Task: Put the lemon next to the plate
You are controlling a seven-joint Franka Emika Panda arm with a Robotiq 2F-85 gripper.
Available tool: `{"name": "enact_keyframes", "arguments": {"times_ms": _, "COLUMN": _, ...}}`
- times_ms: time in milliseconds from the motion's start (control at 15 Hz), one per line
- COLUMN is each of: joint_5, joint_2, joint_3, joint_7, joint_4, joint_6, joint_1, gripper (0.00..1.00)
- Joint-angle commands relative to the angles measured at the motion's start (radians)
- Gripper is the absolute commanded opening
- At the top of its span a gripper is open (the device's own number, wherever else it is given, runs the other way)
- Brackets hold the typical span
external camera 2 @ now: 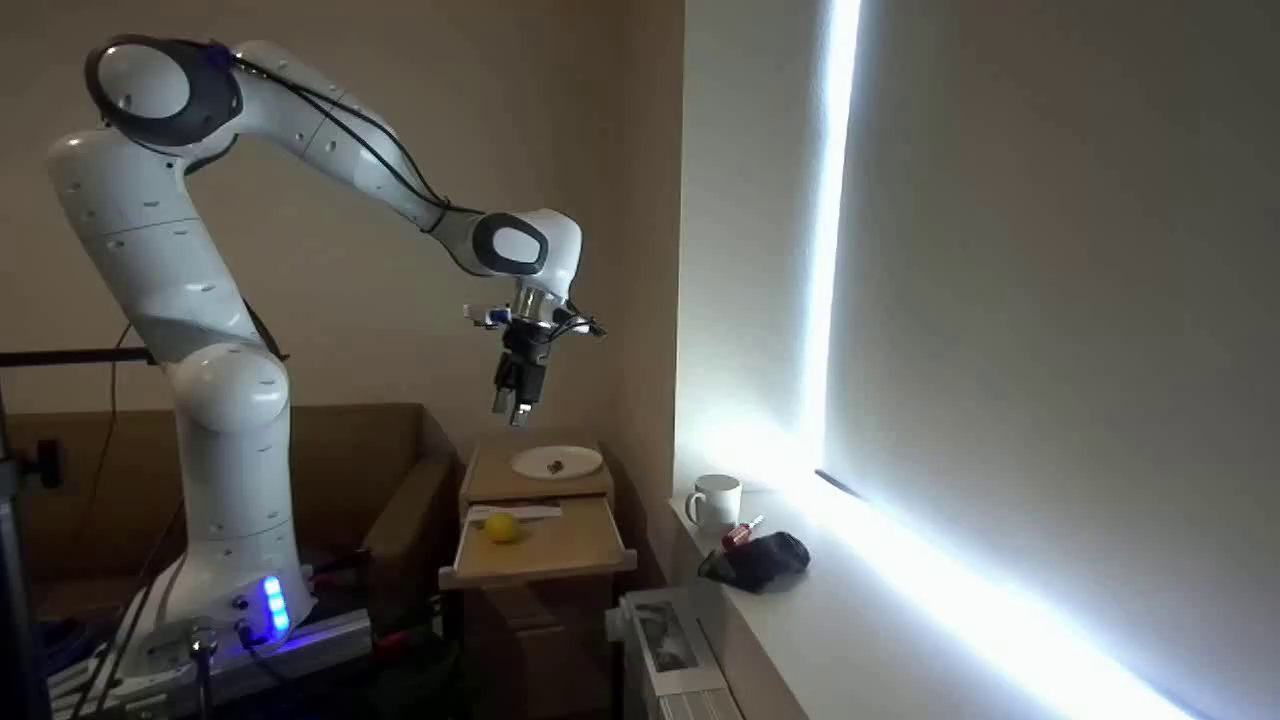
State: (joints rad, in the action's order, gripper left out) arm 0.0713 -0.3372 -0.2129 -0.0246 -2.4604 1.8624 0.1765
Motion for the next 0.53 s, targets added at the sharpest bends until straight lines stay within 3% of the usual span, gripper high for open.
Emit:
{"name": "enact_keyframes", "arguments": {"times_ms": 0, "joint_5": -0.003, "joint_2": 0.001, "joint_3": 0.008, "joint_7": -0.002, "joint_4": 0.002, "joint_6": -0.002, "joint_1": 0.009, "gripper": 1.00}}
{"name": "enact_keyframes", "arguments": {"times_ms": 333, "joint_5": 0.034, "joint_2": 0.114, "joint_3": 0.158, "joint_7": 0.185, "joint_4": -0.115, "joint_6": 0.124, "joint_1": -0.080, "gripper": 1.00}}
{"name": "enact_keyframes", "arguments": {"times_ms": 467, "joint_5": 0.041, "joint_2": 0.166, "joint_3": 0.240, "joint_7": 0.300, "joint_4": -0.144, "joint_6": 0.228, "joint_1": -0.138, "gripper": 1.00}}
